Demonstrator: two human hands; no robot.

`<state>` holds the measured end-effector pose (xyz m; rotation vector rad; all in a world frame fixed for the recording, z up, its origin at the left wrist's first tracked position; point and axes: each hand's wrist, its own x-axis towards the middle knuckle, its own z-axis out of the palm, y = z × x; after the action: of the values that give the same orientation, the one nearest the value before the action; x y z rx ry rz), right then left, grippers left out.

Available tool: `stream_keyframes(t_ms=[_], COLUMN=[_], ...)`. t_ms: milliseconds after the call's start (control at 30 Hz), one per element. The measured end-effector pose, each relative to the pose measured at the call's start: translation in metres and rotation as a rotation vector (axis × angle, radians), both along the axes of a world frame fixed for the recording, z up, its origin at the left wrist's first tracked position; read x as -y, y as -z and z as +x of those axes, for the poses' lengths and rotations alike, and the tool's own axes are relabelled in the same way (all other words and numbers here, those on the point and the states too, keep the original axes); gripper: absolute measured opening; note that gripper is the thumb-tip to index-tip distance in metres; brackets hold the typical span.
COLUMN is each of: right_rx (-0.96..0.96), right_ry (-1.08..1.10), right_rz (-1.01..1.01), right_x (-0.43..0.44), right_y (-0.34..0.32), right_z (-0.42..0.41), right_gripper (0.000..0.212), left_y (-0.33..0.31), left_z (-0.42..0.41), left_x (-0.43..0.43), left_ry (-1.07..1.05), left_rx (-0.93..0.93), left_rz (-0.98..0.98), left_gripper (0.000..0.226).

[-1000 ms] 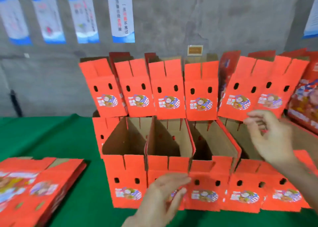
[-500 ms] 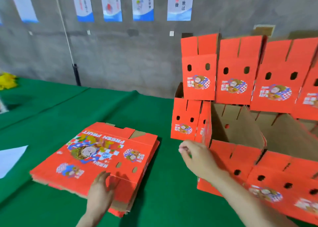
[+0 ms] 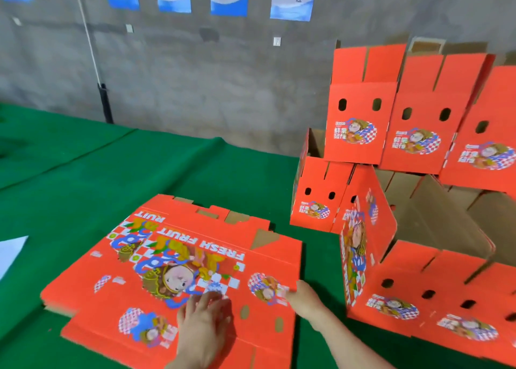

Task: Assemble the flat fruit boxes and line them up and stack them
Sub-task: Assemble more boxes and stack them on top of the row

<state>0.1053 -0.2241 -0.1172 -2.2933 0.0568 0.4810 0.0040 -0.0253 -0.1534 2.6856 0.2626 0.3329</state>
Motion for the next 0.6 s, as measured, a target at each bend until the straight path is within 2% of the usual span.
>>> stream_keyframes(t_ms=[67,133,167,200,267,367,500,600], right_rx=[-0.076,-0.092,-0.079,-0.053,0.011,0.164,0.499,0.620], right_ry=[0.314,0.605,0.670,0.688,0.632,0.516,0.426,0.401], right_rz=[0.231,0.362,0.383,0.401,0.434,0.508,0.553,0.628], right_x=[-0.006,-0.010,-0.013,-0.016,-0.024,-0.028,-0.012,0.016], right_y=[0.003,0.001,-0.004,-0.009,-0.028,-0.062,-0.110,-0.135], right_z=[0.004,0.009,0.012,0.013,0.014,0.013,0.005,-0.011], right_gripper=[0.013,0.021,0.029,0.034,0.030,0.018,0.010,0.008], left_y=[-0.005,-0.014,-0.017,-0.020,-0.028,-0.051,-0.093,-0.128], left_z=[-0.001,0.001,0.003,0.004,0.006,0.012,0.023,0.031], left_x=[-0.002,-0.005,-0.009,-0.012,-0.018,-0.032,-0.059,-0.080], left_ry=[-0.058,-0.142,-0.165,-0.165,-0.155,-0.185,-0.271,-0.312], left_rx=[0.005,-0.036,-0.030,-0.010,0.020,0.152,0.406,0.518], left_rz=[-0.109,-0.143,-0.140,-0.132,-0.120,-0.208,-0.256,-0.257], left_gripper=[0.039,0.058,0.064,0.066,0.068,0.091,0.077,0.061])
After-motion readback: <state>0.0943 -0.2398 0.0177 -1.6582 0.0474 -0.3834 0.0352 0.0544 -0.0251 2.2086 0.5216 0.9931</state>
